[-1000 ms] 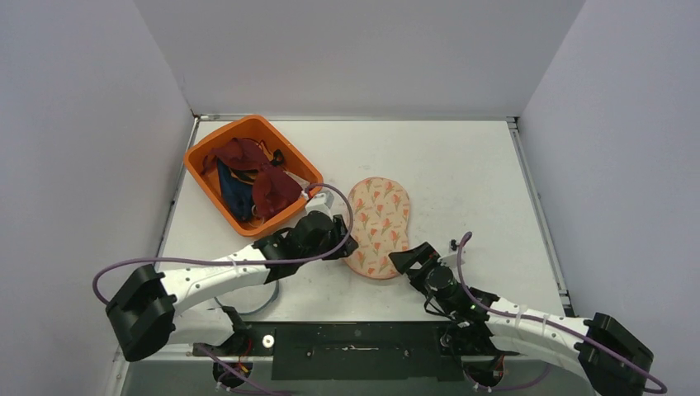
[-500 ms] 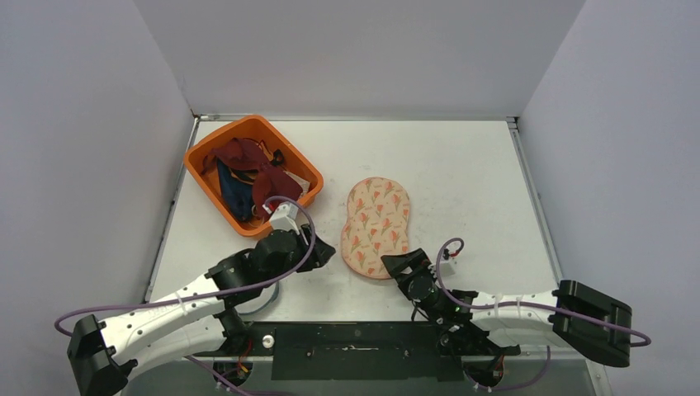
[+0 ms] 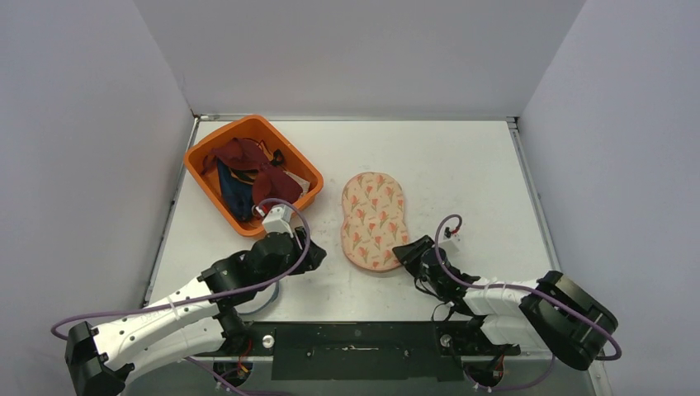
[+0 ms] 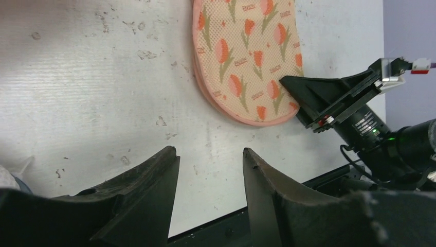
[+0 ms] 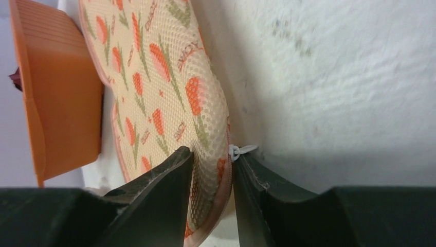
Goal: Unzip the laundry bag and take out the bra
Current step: Adjust the laundry bag at the center of the board.
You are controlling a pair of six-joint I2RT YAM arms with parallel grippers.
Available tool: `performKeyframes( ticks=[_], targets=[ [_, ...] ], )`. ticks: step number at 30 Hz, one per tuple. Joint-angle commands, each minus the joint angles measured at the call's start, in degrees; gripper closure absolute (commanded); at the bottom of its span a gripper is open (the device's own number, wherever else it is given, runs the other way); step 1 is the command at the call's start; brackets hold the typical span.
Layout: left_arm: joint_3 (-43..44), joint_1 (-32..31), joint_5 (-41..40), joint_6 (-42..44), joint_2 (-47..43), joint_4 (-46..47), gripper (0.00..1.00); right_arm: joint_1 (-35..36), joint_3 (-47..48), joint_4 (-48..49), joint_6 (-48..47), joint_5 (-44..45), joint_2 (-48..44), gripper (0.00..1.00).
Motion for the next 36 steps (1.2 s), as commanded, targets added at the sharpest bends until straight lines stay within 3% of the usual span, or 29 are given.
performKeyframes(
  ticks=[1,8,10,14,17,23,27,31,36],
  targets=[
    [5.2,-0.1,-2.4,3.8,-0.1,-2.6,0.53,-9.1,3.5,-3.9,-16.7,-13.9,-0.4,0.67],
    [6.1,0.1,-4.6,5.5,-1.2,-3.9,0.5,-22.4,14.1,-23.5,-33.3,-17.6,-1.7,0.65],
    [5.9,0.2,-4.7,5.6,-1.2,-3.4,0.5,-25.5,16.2,-25.8,-35.1,-17.7,-1.1,0.56],
    [5.8,0.2,-3.4,5.5,-0.5,-2.8,0.5,-28.1,17.9,-28.1,-32.9,-19.2,-3.4,0.21],
    [5.5,0.2,-2.7,5.2,-0.5,-3.0,0.5,-27.6,16.3,-32.2,-27.8,-17.2,-11.8,0.09],
    [2.0,0.4,-1.3,2.8,-1.8,0.8,0.49,-21.8,2.9,-33.8,-7.7,-15.9,-34.6,0.06],
    [0.6,0.3,0.1,1.4,-0.7,3.1,0.49,-12.7,-2.3,-34.2,3.7,-6.5,-43.1,0.07],
    [0.6,0.3,0.9,0.4,0.6,4.2,0.49,-4.2,-1.6,-32.4,7.2,2.1,-37.8,0.06],
    [0.3,0.2,1.4,-0.9,1.1,4.7,0.49,0.7,-1.3,-19.5,10.7,5.2,-21.0,0.07]
  ],
)
